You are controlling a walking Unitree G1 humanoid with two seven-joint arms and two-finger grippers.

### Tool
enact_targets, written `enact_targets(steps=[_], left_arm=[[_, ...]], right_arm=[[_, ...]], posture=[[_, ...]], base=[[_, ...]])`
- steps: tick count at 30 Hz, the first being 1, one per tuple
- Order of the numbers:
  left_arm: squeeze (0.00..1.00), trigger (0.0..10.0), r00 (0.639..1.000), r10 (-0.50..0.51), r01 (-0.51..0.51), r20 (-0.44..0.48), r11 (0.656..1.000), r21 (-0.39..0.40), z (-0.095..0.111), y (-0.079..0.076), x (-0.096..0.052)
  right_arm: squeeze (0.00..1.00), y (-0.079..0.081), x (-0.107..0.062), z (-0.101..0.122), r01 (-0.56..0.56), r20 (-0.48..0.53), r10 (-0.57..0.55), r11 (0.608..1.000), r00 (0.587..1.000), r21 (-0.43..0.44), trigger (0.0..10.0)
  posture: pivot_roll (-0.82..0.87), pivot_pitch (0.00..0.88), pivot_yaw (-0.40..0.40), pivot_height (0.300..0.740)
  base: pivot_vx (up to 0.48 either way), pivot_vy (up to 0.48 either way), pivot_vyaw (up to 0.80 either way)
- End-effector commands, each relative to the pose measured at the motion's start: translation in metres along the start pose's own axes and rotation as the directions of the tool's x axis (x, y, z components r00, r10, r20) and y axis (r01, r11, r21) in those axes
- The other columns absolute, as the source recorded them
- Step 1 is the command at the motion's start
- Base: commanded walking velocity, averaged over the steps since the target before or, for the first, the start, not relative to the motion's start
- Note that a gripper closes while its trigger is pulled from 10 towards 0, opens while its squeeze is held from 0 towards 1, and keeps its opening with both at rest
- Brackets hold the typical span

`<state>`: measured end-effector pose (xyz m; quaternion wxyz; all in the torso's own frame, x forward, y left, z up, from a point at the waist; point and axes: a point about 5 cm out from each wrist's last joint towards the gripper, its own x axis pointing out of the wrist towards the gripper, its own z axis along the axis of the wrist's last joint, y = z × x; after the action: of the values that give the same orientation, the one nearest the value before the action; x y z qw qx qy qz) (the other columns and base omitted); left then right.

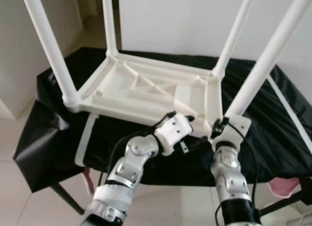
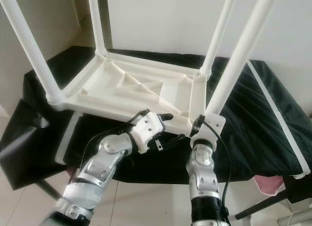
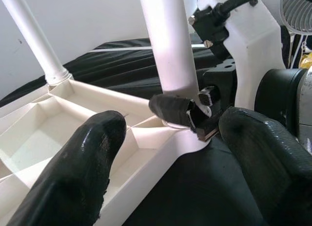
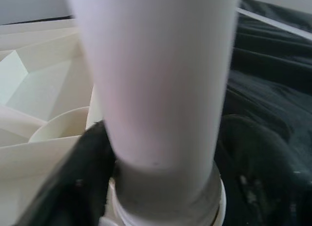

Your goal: Building children table

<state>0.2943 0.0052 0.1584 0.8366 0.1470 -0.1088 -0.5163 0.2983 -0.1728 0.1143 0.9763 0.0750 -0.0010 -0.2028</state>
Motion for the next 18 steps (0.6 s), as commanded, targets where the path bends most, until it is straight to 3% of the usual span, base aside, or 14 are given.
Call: enact_targets(steps=[1, 9, 12, 13, 16, 18], left_arm=[[0.00, 10.0, 0.992, 0.123, -0.123, -0.010, 0.992, -0.003, -0.001, 0.004, 0.001], [0.00, 10.0, 0.992, 0.124, -0.124, -0.009, 0.992, -0.004, -0.001, 0.004, 0.001], [0.00, 10.0, 0.992, 0.126, -0.126, -0.009, 0.992, -0.003, -0.001, 0.005, 0.000], [0.00, 10.0, 0.992, 0.125, -0.125, -0.011, 0.992, -0.001, -0.002, 0.005, 0.000], [0.00, 10.0, 0.992, 0.124, -0.124, -0.012, 0.992, -0.001, -0.002, 0.005, 0.000], [0.00, 10.0, 0.992, 0.122, -0.122, -0.013, 0.993, -0.001, -0.002, 0.005, 0.000]], right_arm=[[1.00, -0.004, -0.001, 0.003, -0.022, 0.025, 0.021, 1.000, 0.999, 0.010, 10.0], [1.00, -0.016, -0.004, 0.006, -0.130, 0.066, 0.129, 0.992, 0.989, 0.008, 10.0], [1.00, -0.031, -0.007, 0.003, -0.237, 0.055, 0.236, 0.972, 0.970, 0.000, 10.0], [0.00, -0.035, -0.008, 0.004, -0.295, 0.055, 0.296, 0.955, 0.954, -0.014, 10.0], [0.00, -0.038, -0.009, 0.005, -0.345, 0.049, 0.345, 0.938, 0.937, -0.009, 10.0], [0.00, -0.043, -0.009, 0.010, -0.439, 0.050, 0.441, 0.897, 0.896, -0.044, 10.0]], posture=[[-0.03, 0.000, -0.062, 0.740], [-0.03, 0.000, -0.063, 0.740], [-0.04, 0.000, -0.061, 0.740], [-0.04, 0.000, -0.060, 0.740], [-0.05, 0.000, -0.058, 0.740], [-0.05, 0.000, -0.056, 0.740]], base=[[0.000, 0.000, 0.00], [0.000, 0.000, 0.00], [0.000, 0.000, 0.00], [0.000, 0.000, 0.00], [0.000, 0.000, 0.00], [0.000, 0.000, 0.00]])
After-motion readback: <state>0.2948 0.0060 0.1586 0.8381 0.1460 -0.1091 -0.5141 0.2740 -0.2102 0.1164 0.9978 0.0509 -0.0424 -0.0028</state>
